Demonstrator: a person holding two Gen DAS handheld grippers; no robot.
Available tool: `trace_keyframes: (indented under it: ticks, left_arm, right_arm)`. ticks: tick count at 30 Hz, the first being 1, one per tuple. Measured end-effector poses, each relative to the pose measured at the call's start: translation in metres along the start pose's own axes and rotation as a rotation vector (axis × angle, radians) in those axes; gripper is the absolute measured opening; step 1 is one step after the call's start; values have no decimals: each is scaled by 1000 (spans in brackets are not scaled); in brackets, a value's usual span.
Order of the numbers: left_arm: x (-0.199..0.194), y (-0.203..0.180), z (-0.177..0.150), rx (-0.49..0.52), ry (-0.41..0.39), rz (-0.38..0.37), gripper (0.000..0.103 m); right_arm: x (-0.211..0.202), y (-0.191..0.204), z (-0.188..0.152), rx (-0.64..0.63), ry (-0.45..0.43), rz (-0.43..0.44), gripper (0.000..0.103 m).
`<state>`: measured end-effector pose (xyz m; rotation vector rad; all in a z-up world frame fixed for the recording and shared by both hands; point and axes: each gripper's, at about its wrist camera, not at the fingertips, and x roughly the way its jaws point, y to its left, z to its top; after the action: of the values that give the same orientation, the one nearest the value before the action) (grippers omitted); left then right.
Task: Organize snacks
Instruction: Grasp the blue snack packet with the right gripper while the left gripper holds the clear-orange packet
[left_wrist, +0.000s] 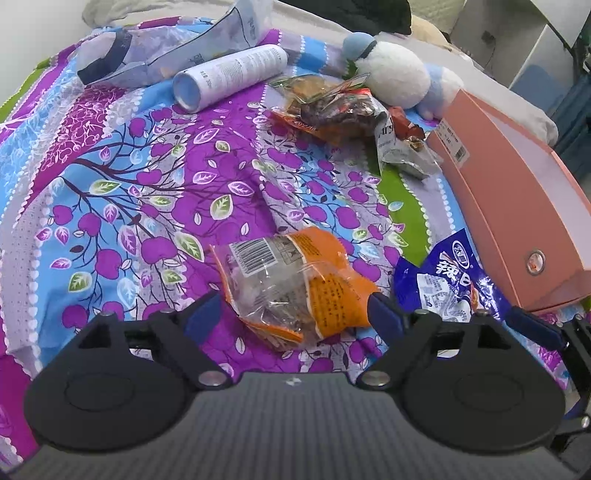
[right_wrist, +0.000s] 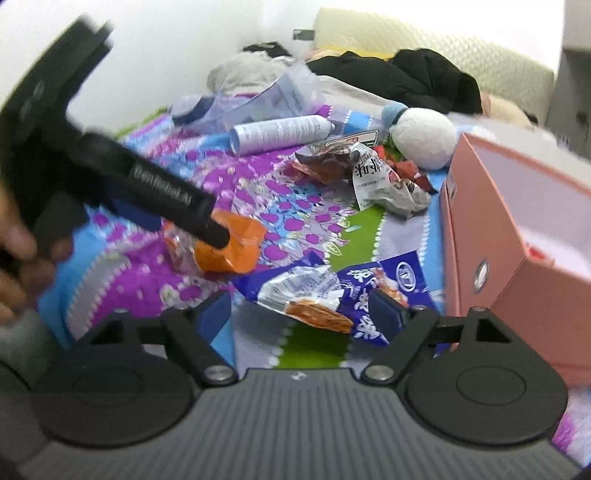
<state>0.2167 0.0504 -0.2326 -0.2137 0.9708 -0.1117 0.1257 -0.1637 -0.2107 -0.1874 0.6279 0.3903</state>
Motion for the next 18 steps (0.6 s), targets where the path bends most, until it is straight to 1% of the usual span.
trace_keyframes:
  ticks: [2,4,9,10,13,16,18]
  left_arm:
    - [1,2,0,-10,-6,-8,89]
    - [3,3,1,-17,0,1,89]
    - [12,7,1,-36,11,0,89]
    - [15,6,1,-35,16,-7,89]
    - [22,4,-4,-34,28,-4,88]
    - [25,0,-8,-25,21,-9,83]
    - [26,-3,-11,-19,10,-11,78]
  right_arm:
    - [0,-4,1,40,-21,1,83]
    - [0,-9,3,85,-38,5,83]
    - [5,-25,4,240,-74,-7,83]
    - [9,-28,4,256,-68,-19,83]
    - [25,-33,1,285,-11,-62,83]
    - [37,-35,-6,273,41,-72,83]
    - [41,-35,-12,263,47,-56,83]
